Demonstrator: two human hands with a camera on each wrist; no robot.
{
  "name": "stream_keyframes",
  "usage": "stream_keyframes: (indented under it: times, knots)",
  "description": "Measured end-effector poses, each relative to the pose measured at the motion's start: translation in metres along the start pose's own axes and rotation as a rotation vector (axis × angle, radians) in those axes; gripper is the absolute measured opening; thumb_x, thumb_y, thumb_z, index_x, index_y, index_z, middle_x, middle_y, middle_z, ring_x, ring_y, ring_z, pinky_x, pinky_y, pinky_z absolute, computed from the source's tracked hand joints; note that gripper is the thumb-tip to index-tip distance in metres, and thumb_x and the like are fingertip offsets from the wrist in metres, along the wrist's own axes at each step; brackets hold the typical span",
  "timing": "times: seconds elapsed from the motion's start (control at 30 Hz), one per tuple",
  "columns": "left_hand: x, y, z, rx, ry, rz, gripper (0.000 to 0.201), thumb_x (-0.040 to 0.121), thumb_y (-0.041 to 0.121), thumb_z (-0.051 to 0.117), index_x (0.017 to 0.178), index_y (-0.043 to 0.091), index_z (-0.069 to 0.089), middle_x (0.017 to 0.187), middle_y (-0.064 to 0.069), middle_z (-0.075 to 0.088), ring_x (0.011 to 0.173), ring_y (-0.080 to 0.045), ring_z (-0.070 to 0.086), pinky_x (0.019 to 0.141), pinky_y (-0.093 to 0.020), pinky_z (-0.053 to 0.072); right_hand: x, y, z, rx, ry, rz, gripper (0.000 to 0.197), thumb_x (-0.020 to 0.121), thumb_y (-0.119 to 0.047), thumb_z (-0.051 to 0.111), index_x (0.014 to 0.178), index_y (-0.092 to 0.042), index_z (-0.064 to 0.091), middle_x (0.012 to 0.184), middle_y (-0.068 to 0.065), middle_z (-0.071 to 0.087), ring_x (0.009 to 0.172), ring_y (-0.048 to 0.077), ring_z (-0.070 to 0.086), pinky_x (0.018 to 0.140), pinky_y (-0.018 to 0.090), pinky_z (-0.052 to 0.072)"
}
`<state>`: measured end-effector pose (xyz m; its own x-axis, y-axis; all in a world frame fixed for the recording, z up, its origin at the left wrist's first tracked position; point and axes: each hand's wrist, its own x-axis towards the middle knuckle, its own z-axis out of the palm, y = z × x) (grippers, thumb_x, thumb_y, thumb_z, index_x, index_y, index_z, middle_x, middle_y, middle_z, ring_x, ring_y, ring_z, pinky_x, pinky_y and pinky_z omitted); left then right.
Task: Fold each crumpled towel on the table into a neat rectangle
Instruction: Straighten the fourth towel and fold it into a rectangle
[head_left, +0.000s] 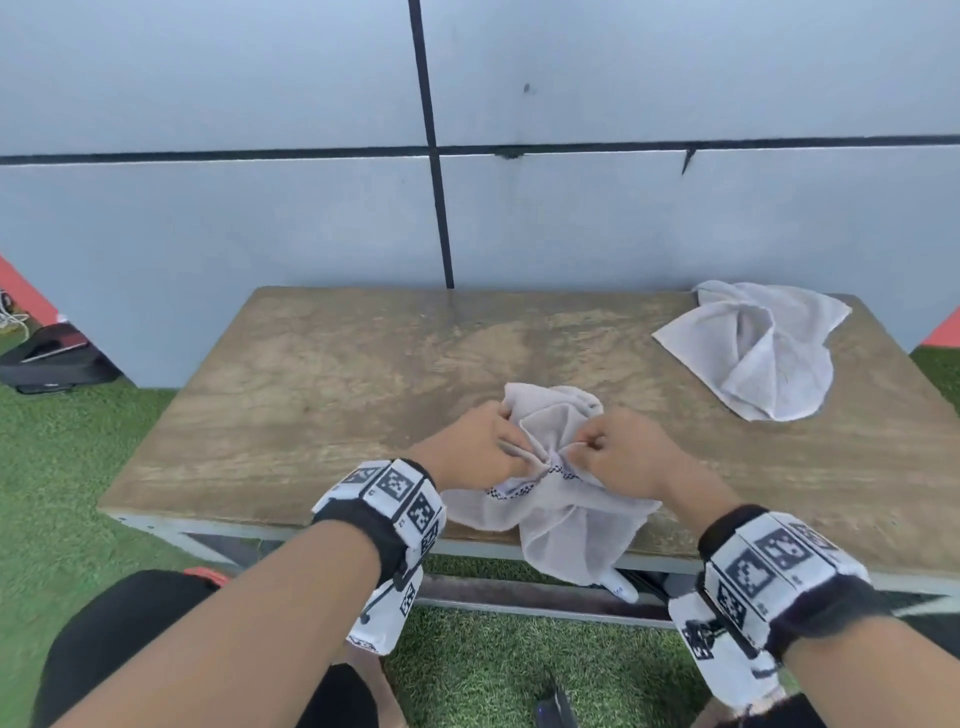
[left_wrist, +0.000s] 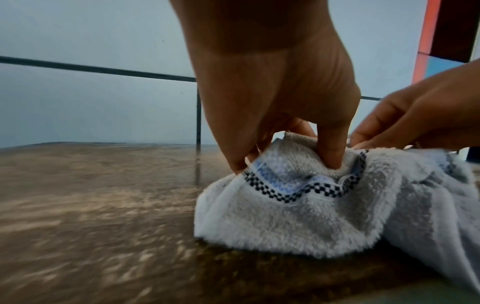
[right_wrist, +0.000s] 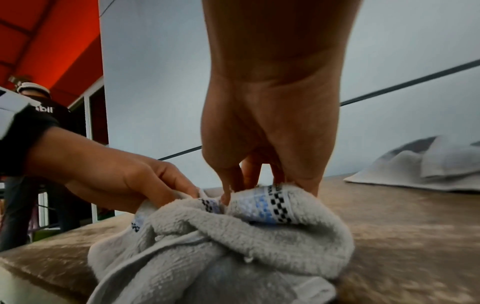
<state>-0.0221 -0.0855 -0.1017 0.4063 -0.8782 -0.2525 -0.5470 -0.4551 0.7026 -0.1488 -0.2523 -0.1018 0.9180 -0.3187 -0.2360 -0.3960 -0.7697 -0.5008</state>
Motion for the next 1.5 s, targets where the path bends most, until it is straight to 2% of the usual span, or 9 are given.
stream_keyframes:
  times: [0.2,0.33,0.43,0.53,0.67,0.87,1.03,1.3,1.5]
  knots:
    - [0.038,-0.004,-0.04,-0.036,0.097,0.037,0.029,0.081,0.02,0.07,0.06,0.04,0.074,0.06,0.016,0.069,0.058,-0.008,0.058,0.056,-0.032,0.05,0.059,-0.011,-0.031,0.089,0.126,-0.081,0.043,0.084,-0.016,0.067,0.047,-0.011,0.046,0.051,0.005,0.042,0.05,0.015,0.038,0.051,0.033,0.031]
    - [0.08,0.009,-0.113,0.008,0.355,0.096,0.014,0.082,0.021,0.07,0.076,0.026,0.081,0.068,0.002,0.073,0.06,-0.005,0.053,0.053,-0.023,0.042,0.12,-0.04,-0.09,0.073,0.331,-0.148,0.023,0.088,-0.023,0.067,0.078,-0.003,0.073,0.08,0.021,0.067,0.077,0.034,0.061,0.068,0.036,0.042]
    - [0.107,0.019,-0.168,0.128,0.597,0.125,0.028,0.083,0.021,0.058,0.081,-0.001,0.075,0.079,-0.02,0.06,0.073,-0.017,0.047,0.063,-0.027,0.039,0.164,-0.056,-0.141,0.077,0.471,-0.155,0.02,0.092,-0.027,0.065,0.093,-0.011,0.077,0.095,0.013,0.072,0.094,0.029,0.065,0.07,0.031,0.04]
    - [0.115,0.015,-0.21,0.189,0.851,0.108,0.023,0.091,0.016,0.056,0.095,0.01,0.078,0.102,-0.015,0.053,0.091,-0.022,0.052,0.08,-0.031,0.045,0.188,-0.056,-0.18,0.13,0.711,-0.121,0.019,0.095,-0.026,0.062,0.098,-0.014,0.077,0.098,0.009,0.068,0.095,0.021,0.061,0.073,0.02,0.035]
    - [0.107,-0.006,-0.243,0.042,1.068,-0.042,0.027,0.087,0.021,0.05,0.089,0.022,0.077,0.083,-0.01,0.065,0.075,-0.036,0.064,0.062,-0.034,0.05,0.199,-0.043,-0.206,0.271,0.884,-0.019,0.02,0.093,-0.028,0.064,0.1,-0.014,0.076,0.089,0.009,0.068,0.075,0.022,0.058,0.073,0.027,0.05]
    - [0.107,0.004,-0.255,-0.283,0.912,-0.196,0.021,0.097,0.014,0.049,0.094,0.014,0.07,0.069,-0.015,0.069,0.05,-0.03,0.066,0.047,-0.03,0.054,0.198,-0.044,-0.207,0.625,0.766,0.064,0.013,0.096,-0.016,0.058,0.096,-0.009,0.07,0.079,0.018,0.073,0.057,0.025,0.07,0.064,0.037,0.063]
    - [0.117,0.024,-0.271,-0.595,1.01,-0.096,0.018,0.097,0.006,0.057,0.084,0.013,0.068,0.094,-0.022,0.069,0.08,-0.042,0.074,0.067,-0.046,0.064,0.193,-0.051,-0.219,0.779,0.771,-0.042,0.015,0.1,-0.016,0.057,0.086,-0.019,0.062,0.094,0.011,0.076,0.085,0.029,0.076,0.081,0.043,0.063]
    - [0.089,0.014,-0.262,0.215,0.908,-0.078,0.023,0.09,-0.001,0.052,0.087,0.009,0.073,0.078,-0.018,0.07,0.077,-0.037,0.07,0.069,-0.037,0.057,0.163,-0.026,-0.211,0.648,0.784,0.023,0.018,0.099,-0.023,0.058,0.082,-0.024,0.063,0.089,0.002,0.076,0.085,0.022,0.075,0.085,0.048,0.061]
    - [0.049,-0.005,-0.226,0.275,0.81,-0.091,0.019,0.096,0.009,0.054,0.086,0.013,0.07,0.074,-0.007,0.06,0.07,-0.028,0.057,0.055,-0.027,0.036,0.119,-0.005,-0.17,0.424,0.721,0.041,0.016,0.097,-0.028,0.061,0.088,-0.017,0.07,0.079,0.003,0.066,0.068,0.019,0.055,0.068,0.032,0.046]
